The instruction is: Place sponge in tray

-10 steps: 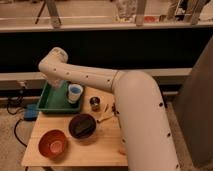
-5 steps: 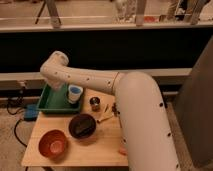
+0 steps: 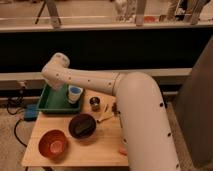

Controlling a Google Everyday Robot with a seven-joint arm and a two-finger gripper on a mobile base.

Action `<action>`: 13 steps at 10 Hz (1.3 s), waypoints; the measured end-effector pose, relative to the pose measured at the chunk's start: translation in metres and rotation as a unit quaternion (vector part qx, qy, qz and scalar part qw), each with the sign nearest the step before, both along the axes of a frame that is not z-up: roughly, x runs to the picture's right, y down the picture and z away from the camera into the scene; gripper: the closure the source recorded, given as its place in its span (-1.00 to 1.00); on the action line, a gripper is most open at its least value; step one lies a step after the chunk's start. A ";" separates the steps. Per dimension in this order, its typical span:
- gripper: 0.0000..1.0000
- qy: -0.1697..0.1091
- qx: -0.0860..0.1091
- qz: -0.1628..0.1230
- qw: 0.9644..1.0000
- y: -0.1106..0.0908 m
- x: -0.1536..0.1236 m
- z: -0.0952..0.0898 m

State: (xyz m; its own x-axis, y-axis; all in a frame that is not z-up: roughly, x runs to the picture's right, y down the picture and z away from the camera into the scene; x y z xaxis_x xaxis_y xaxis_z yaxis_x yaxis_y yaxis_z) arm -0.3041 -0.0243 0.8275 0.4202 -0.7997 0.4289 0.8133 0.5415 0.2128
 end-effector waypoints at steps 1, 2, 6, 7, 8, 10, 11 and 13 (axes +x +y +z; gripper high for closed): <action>0.82 -0.001 0.000 0.000 1.000 0.000 0.000 0.001; 0.82 -0.002 0.001 0.001 1.000 0.001 -0.002 0.002; 0.82 -0.007 0.004 0.001 1.000 0.000 0.002 0.009; 0.82 -0.007 0.006 0.001 1.000 0.000 0.002 0.010; 0.82 -0.009 0.006 0.000 1.000 -0.001 0.001 0.010; 0.82 -0.012 0.007 -0.001 1.000 -0.001 0.001 0.011; 0.82 -0.013 0.007 -0.002 1.000 -0.001 0.002 0.012; 0.67 -0.014 0.006 -0.002 1.000 -0.002 0.005 0.014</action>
